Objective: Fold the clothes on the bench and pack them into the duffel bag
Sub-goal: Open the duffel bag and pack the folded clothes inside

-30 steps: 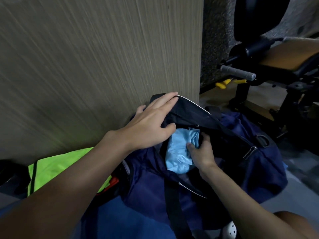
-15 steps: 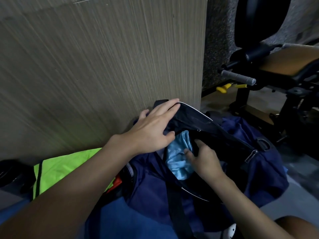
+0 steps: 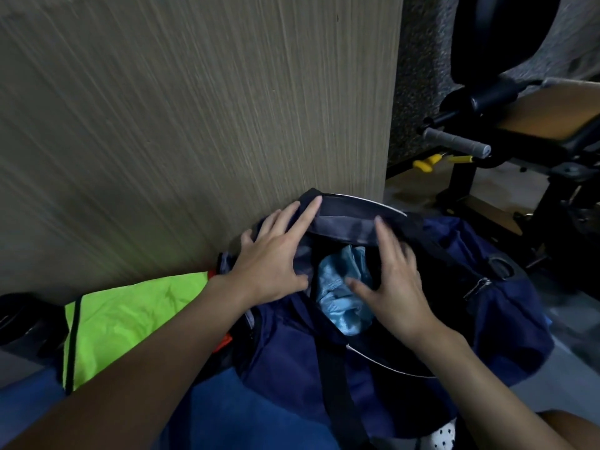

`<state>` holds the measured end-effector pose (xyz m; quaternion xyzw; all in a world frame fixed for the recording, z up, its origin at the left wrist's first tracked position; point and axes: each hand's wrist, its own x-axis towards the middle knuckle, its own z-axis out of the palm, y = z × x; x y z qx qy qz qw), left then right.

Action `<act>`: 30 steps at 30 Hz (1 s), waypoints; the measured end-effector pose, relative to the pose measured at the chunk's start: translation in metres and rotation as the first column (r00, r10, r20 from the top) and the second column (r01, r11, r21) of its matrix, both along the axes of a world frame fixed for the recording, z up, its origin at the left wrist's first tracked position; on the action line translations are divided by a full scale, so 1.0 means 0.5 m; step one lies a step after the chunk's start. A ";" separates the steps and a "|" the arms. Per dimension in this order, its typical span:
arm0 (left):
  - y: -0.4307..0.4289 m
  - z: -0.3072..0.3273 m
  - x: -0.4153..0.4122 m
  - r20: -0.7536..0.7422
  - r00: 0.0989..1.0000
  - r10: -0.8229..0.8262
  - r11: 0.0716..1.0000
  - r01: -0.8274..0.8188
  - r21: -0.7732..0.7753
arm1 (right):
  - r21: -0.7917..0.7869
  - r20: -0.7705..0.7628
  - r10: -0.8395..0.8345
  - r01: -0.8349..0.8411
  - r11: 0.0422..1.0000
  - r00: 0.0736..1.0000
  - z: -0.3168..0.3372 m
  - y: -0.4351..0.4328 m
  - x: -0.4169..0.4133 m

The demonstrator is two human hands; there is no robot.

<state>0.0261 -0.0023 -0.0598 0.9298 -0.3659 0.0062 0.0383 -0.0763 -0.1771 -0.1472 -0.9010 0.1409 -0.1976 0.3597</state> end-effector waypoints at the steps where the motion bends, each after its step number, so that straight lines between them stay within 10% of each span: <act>1: 0.002 -0.001 0.001 -0.012 1.000 -0.004 1.000 0.004 0.008 | -0.085 -0.023 0.018 -0.019 0.996 1.000 -0.006 0.003 0.001; 11: 0.024 -0.001 -0.010 -0.083 0.993 -0.086 0.994 0.091 0.055 | -0.135 -0.537 0.213 -0.333 0.933 0.816 -0.075 0.001 0.016; 26: 0.045 -0.004 -0.015 -0.099 0.988 -0.119 0.990 0.126 0.065 | -0.177 -0.655 0.199 -0.404 0.898 0.729 -0.059 0.098 0.083; 30: 0.049 -0.002 -0.014 -0.113 0.985 -0.130 0.988 0.139 0.068 | -0.367 -0.442 0.204 -0.383 0.848 0.873 -0.034 0.080 0.075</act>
